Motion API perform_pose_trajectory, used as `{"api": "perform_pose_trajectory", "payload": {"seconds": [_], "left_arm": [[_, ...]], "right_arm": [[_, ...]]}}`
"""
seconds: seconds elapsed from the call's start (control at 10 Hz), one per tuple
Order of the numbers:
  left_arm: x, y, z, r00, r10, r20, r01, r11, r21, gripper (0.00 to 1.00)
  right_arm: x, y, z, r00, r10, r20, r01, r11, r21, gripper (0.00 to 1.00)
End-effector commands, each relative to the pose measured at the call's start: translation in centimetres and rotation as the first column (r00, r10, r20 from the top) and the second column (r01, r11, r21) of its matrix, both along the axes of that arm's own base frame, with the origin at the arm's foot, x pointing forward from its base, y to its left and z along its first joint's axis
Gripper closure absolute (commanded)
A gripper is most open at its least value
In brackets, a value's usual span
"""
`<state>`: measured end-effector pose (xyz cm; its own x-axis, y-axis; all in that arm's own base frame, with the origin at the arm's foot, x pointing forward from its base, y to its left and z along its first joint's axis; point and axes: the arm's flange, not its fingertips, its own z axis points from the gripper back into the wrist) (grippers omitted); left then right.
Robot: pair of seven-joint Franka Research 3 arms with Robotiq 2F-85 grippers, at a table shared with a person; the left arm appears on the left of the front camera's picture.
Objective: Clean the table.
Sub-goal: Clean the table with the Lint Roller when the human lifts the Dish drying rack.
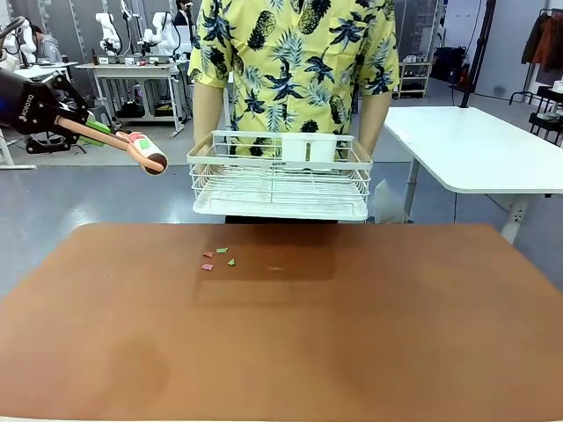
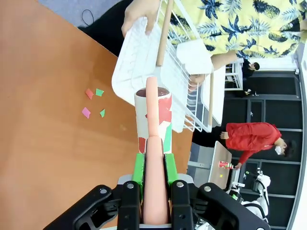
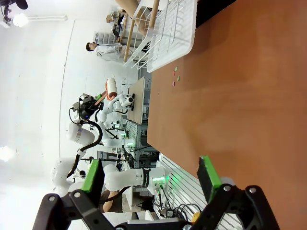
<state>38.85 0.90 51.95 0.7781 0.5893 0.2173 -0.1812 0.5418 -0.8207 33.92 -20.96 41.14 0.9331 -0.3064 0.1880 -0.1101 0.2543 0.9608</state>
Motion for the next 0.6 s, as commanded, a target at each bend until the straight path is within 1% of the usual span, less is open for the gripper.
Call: {"api": "perform_pose_trajectory", "payload": {"seconds": [0.0,0.1,0.2,0.3,0.4,0.5], "left_arm": [[0.0,-0.1,0.1,1.000,0.001,0.002,-0.001,1.000,0.001,0.98],[0.0,0.0,0.0,1.000,0.000,0.000,0.000,1.000,0.000,0.79],[0.8,0.3,1.6,0.996,-0.085,-0.019,0.086,0.993,0.078,0.79],[2.2,0.7,3.6,0.988,-0.152,0.000,0.150,0.973,0.173,0.79],[4.4,1.0,4.9,0.957,-0.275,-0.086,0.288,0.926,0.245,0.79],[7.3,1.4,4.7,0.935,-0.324,-0.140,0.353,0.883,0.310,0.79]], "right_arm": [[-0.1,0.2,0.4,1.000,-0.001,0.003,0.001,1.000,0.011,0.00],[-0.1,0.2,0.4,1.000,-0.001,0.003,0.001,1.000,0.011,0.00],[-0.1,0.2,0.4,1.000,-0.001,0.003,0.001,1.000,0.011,0.00],[-0.1,0.2,0.4,1.000,-0.001,0.003,0.001,1.000,0.011,0.00],[-0.1,0.2,0.4,1.000,-0.001,0.003,0.001,1.000,0.011,0.00],[-0.1,0.2,0.4,1.000,-0.001,0.003,0.001,1.000,0.011,0.00]]}}
